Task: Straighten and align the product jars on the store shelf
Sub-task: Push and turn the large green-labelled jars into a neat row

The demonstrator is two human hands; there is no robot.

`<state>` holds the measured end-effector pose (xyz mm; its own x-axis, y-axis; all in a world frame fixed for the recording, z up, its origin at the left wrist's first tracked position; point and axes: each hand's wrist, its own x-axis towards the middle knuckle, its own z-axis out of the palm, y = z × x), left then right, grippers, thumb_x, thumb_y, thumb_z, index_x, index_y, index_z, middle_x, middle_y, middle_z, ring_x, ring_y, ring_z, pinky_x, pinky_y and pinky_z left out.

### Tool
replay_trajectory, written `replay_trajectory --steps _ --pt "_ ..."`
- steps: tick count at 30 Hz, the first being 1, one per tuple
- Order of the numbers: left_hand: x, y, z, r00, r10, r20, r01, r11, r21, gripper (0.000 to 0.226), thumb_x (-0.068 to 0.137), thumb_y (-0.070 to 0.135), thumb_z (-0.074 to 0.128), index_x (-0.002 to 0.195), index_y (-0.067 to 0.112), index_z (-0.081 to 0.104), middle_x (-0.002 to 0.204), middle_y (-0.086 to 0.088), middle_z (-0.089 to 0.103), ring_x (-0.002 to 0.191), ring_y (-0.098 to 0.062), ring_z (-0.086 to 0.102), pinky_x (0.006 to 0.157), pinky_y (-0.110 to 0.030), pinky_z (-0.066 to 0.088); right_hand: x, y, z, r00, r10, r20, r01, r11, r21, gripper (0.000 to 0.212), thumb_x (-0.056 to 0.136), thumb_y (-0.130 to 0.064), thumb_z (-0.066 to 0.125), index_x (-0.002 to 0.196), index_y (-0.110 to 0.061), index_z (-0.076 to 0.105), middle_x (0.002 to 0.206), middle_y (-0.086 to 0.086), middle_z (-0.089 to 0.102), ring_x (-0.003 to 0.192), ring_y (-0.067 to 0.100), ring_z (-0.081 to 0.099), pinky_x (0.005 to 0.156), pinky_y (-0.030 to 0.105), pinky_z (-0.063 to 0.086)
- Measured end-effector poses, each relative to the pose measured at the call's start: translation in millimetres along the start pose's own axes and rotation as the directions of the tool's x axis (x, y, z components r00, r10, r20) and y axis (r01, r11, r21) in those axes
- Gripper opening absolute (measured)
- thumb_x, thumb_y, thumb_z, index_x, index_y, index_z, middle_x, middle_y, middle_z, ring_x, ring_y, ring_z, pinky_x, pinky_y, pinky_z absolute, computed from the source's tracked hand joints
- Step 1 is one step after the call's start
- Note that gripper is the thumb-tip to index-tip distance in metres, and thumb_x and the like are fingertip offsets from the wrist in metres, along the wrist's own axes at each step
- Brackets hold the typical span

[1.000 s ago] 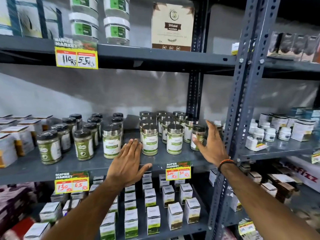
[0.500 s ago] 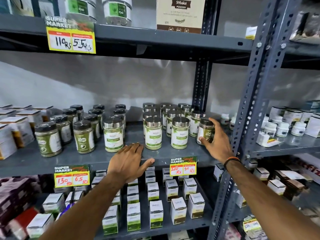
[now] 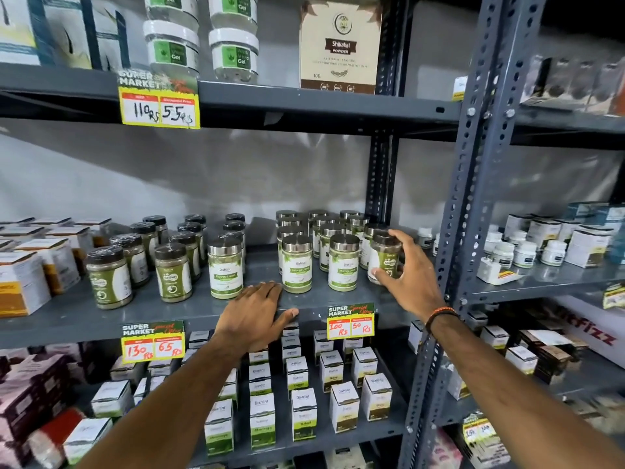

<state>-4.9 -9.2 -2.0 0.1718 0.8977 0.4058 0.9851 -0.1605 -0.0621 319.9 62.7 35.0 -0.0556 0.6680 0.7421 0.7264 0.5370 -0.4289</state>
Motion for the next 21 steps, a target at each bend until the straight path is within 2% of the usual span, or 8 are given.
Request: replay_trajectory --steps 4,7,11,14,18,21 --pt "-12.8 -2.8 -36.1 0.997 0.044 -0.057 -0.043 0.999 0.019 0.082 0.099 0.074 0.020 0.156 0.016 0.031 0.163 -0.009 0.038 0.150 -0.027 0.035 0.122 -0.046 0.029 -6.9 -44.2 -7.0 0.998 -0.064 0.021 0.063 0.996 0.056 0.093 0.079 -0.040 0.085 0.152 -0.044 0.028 0.145 0.009 0.053 0.122 0.017 0.053 0.103 0.045 0.050" --pt "-22.3 -20.2 -71.8 0.992 0.024 -0.127 -0.019 0.999 0.044 0.087 0.099 0.075 0.016 0.160 0.014 0.026 0.168 -0.009 0.030 0.155 -0.027 0.024 0.123 -0.046 0.023 -8.1 -84.4 1.7 0.992 -0.129 0.007 0.127 0.986 0.105 0.092 0.079 -0.043 0.084 0.152 -0.044 0.029 0.147 0.006 0.053 0.118 0.011 0.050 0.101 0.038 0.045" --pt "-44.1 -61.3 -106.5 0.976 -0.009 -0.218 0.028 0.996 0.083 0.086 0.098 0.072 0.018 0.159 0.013 0.028 0.166 -0.012 0.033 0.153 -0.029 0.028 0.123 -0.043 0.020 -12.8 -132.9 28.6 0.985 -0.170 0.011 0.165 0.968 0.190 0.089 0.079 -0.048 0.083 0.151 -0.045 0.030 0.149 0.003 0.053 0.123 0.009 0.046 0.106 0.040 0.040" --pt "-65.5 -102.7 -118.1 0.973 -0.067 -0.221 0.093 0.990 0.109 0.084 0.099 0.071 0.024 0.159 0.013 0.028 0.165 -0.011 0.035 0.153 -0.028 0.029 0.124 -0.044 0.021 -18.8 -164.0 55.9 0.978 -0.205 0.049 0.187 0.951 0.244 0.089 0.080 -0.048 0.082 0.151 -0.046 0.028 0.149 0.004 0.053 0.123 0.009 0.046 0.106 0.040 0.042" --pt "-102.4 -161.6 -120.3 0.954 -0.174 -0.243 0.201 0.975 0.091 0.080 0.098 0.069 0.035 0.155 0.014 0.034 0.159 -0.010 0.043 0.148 -0.028 0.037 0.116 -0.049 0.037 -28.0 -204.5 102.2 0.966 -0.240 0.092 0.204 0.933 0.295 0.089 0.079 -0.052 0.081 0.151 -0.049 0.029 0.150 -0.001 0.052 0.122 0.006 0.043 0.101 0.033 0.036" --pt "-124.1 -197.3 -112.3 0.947 -0.251 -0.202 0.275 0.956 0.100 0.083 0.096 0.073 0.028 0.155 0.015 0.036 0.159 -0.009 0.044 0.148 -0.029 0.038 0.114 -0.050 0.040 -33.8 -225.0 137.0 0.959 -0.250 0.130 0.194 0.921 0.339 0.089 0.078 -0.048 0.085 0.149 -0.050 0.032 0.142 0.000 0.055 0.113 0.007 0.050 0.096 0.029 0.045"
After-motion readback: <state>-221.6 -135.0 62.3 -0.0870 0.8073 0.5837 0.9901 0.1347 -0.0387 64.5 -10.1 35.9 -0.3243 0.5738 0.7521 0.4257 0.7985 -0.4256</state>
